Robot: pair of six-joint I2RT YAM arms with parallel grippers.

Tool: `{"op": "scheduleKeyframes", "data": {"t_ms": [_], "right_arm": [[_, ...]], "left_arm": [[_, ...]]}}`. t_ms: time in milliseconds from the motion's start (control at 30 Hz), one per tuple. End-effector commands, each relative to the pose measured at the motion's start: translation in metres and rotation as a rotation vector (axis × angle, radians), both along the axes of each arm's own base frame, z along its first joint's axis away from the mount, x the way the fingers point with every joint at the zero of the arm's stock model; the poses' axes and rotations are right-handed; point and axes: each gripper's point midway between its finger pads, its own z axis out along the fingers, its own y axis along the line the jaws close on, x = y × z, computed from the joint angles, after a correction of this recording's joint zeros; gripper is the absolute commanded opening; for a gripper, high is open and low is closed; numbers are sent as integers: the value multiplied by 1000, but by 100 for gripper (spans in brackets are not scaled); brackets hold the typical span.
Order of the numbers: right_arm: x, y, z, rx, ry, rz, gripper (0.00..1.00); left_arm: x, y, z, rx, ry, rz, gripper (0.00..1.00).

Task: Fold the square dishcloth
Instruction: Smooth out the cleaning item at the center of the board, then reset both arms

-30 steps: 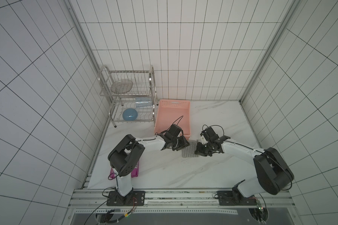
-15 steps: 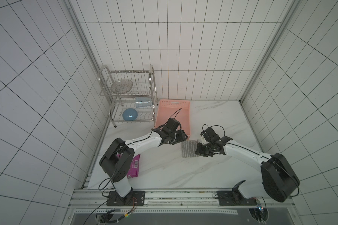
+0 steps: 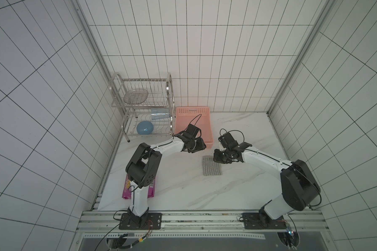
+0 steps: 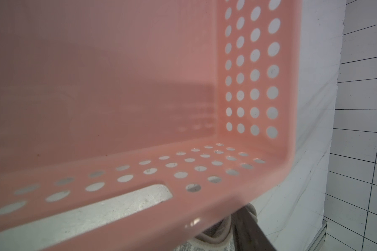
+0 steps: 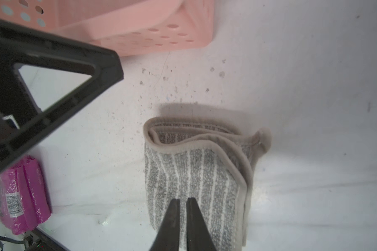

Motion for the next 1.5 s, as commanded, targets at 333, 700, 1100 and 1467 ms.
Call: {"op": "scheduleKeyframes", "data": {"t_ms": [333, 700, 1100, 1467], "right_arm": [[26, 23, -22, -34, -6, 23, 18], [39, 23, -9, -84, -42, 32, 24], [38, -44, 91, -162, -295, -91, 61], [45, -192, 169, -446, -639, -452, 99]], "left_arm": [[-27, 25, 60, -71, -70, 55, 74], [-56, 89, 113, -64, -189, 186, 95], [-70, 211, 185, 157, -534, 507, 99], [-74, 325, 198, 469, -827, 862, 99]]}}
